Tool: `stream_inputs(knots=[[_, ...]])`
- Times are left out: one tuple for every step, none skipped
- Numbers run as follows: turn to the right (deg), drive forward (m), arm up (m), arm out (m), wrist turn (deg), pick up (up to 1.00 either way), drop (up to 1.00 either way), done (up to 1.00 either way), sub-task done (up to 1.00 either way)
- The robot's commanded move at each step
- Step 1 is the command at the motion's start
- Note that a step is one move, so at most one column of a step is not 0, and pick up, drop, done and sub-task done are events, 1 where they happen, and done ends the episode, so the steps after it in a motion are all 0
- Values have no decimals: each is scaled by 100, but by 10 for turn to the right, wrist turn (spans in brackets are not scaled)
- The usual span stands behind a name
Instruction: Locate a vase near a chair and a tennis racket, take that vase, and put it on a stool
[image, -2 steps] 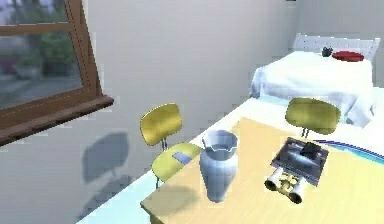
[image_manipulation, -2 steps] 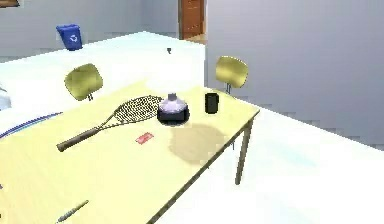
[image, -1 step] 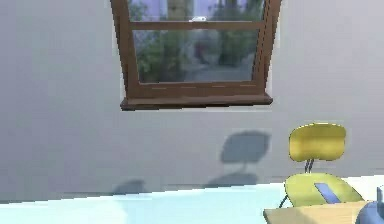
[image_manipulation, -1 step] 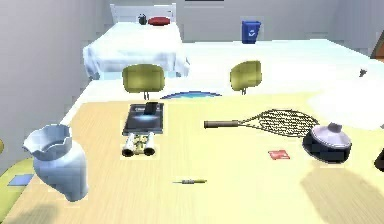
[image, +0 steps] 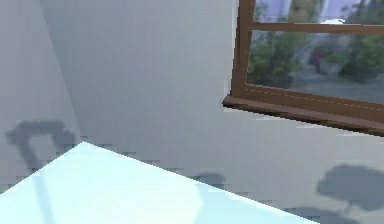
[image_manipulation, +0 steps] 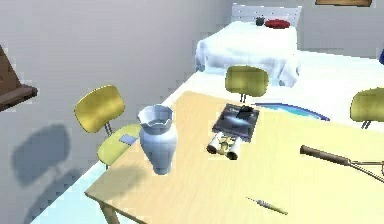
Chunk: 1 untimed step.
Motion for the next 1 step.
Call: stream_inputs(knots=[[0, 0, 50, 0, 0, 0, 0, 0, 0]])
